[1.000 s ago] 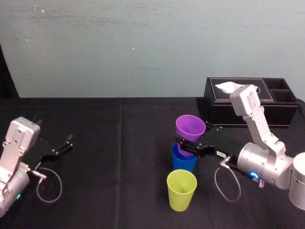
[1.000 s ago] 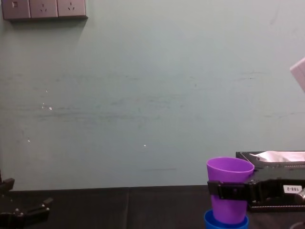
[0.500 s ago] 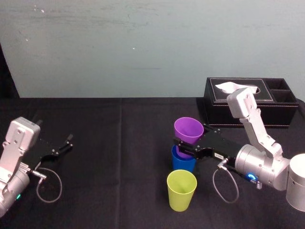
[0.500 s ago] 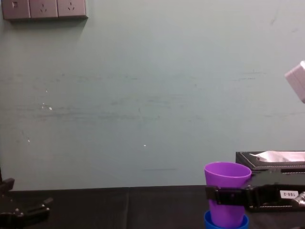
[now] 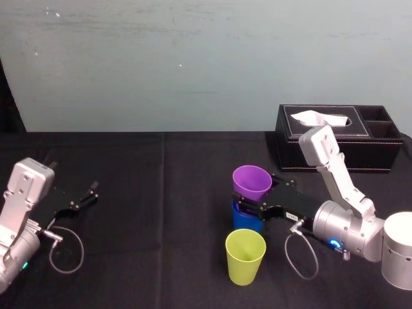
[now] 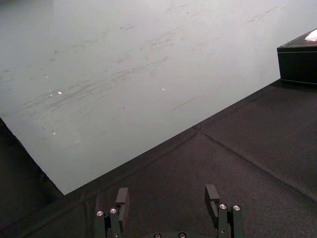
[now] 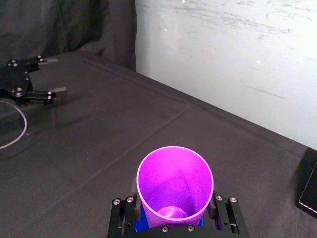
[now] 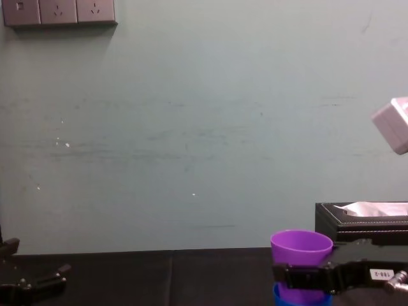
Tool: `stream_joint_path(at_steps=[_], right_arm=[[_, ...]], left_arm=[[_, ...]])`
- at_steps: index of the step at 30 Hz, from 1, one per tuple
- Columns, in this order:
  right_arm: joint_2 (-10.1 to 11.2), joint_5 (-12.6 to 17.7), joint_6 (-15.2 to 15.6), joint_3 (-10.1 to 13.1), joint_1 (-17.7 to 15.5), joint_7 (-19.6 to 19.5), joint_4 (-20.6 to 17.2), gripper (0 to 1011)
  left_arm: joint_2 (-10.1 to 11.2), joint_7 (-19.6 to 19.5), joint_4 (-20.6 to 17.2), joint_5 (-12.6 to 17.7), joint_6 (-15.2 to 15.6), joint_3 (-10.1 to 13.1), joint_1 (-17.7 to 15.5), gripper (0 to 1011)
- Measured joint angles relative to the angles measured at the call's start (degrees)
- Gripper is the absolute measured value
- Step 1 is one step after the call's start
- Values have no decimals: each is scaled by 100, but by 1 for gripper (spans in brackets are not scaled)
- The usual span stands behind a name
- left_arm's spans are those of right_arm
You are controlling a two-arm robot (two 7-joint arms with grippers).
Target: Stack the three plastic cups sequentially using one hand.
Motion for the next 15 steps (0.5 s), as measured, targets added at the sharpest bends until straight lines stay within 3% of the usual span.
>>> stream_joint_path(at_steps=[15], right_arm=[[-41, -46, 17, -22, 12, 33, 106, 736]], left_arm=[[0, 0, 0, 0, 0, 0, 0, 1000]])
